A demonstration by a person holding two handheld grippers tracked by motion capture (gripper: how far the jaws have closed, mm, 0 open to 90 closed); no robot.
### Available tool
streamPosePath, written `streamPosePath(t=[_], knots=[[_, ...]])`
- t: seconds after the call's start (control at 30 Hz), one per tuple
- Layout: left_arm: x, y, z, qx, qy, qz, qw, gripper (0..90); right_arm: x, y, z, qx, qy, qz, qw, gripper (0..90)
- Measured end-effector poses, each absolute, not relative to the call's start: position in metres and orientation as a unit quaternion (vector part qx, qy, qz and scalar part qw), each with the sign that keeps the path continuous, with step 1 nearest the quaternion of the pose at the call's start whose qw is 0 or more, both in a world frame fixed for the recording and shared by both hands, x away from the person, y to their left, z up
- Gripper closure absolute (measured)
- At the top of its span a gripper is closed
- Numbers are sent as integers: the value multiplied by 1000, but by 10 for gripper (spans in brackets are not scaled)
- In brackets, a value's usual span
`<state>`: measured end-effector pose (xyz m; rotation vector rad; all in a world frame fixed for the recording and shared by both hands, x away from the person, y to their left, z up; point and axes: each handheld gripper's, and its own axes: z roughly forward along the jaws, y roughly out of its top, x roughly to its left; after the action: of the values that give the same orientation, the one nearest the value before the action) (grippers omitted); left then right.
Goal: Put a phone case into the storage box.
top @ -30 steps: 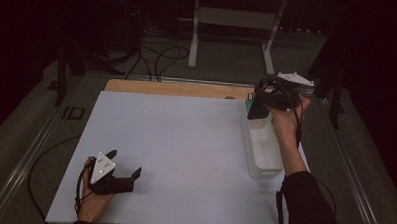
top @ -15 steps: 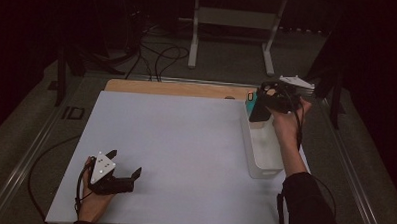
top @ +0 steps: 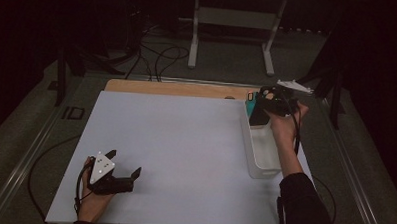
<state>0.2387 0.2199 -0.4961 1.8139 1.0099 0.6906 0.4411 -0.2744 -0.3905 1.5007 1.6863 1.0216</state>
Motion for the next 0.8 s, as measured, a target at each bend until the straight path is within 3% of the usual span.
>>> streamPosePath(t=[0.8], knots=[[239, 220, -496, 735, 410, 280, 462, 0, 453, -264, -415, 575, 658, 363, 322, 138]])
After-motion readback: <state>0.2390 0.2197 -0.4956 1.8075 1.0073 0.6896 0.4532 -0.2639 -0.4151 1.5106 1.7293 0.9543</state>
